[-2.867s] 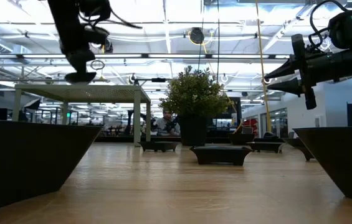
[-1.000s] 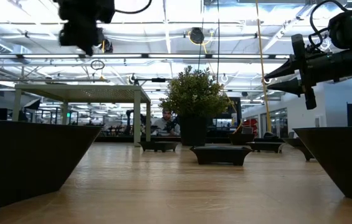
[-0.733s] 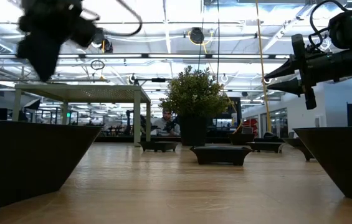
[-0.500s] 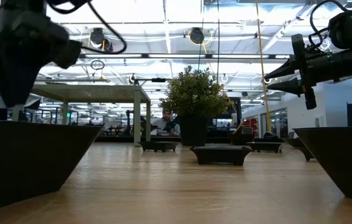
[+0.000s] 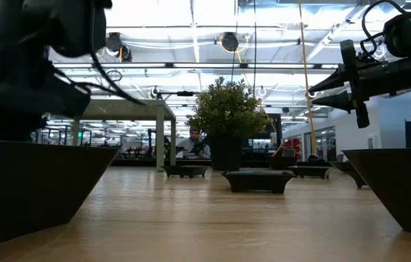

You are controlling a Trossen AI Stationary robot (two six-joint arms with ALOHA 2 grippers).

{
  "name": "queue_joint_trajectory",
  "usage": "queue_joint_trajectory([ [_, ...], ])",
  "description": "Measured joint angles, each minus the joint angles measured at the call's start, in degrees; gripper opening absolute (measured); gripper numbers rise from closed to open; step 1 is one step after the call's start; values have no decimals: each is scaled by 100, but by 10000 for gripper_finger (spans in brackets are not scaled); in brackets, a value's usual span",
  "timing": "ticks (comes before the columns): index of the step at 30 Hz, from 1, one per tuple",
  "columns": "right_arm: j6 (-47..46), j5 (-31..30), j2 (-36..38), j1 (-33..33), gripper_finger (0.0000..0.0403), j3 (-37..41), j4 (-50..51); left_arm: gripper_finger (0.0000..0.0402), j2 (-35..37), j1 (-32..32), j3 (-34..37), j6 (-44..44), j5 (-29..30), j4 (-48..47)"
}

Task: Pick & Place Mini shaped plates
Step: Put the distorted square plate on the shelf

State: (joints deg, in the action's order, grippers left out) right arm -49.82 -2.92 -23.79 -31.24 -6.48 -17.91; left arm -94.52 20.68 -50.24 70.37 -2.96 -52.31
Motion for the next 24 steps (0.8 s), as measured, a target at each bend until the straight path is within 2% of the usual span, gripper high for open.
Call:
queue_joint_trajectory([
  [4,-2,1,0,1,123,0,-2,169,-155,-14,-30,-202,-151,39],
  [6,-2,0,0,0,123,0,-4,153,-154,-14,-36,-306,-183,62],
  [9,-2,1,0,0,123,0,-4,105,-71,-17,-87,-544,-212,55],
  [13,-1,1,0,0,123,0,-12,20,153,-56,-256,-917,-284,159],
  [14,0,0,0,0,123,0,-15,11,251,-72,-296,-975,-285,163],
  [20,-1,0,0,0,123,0,-22,9,851,-204,-642,-1571,-259,157],
  [24,-2,0,0,0,123,0,-22,9,1262,-336,-935,-2262,30,158],
])
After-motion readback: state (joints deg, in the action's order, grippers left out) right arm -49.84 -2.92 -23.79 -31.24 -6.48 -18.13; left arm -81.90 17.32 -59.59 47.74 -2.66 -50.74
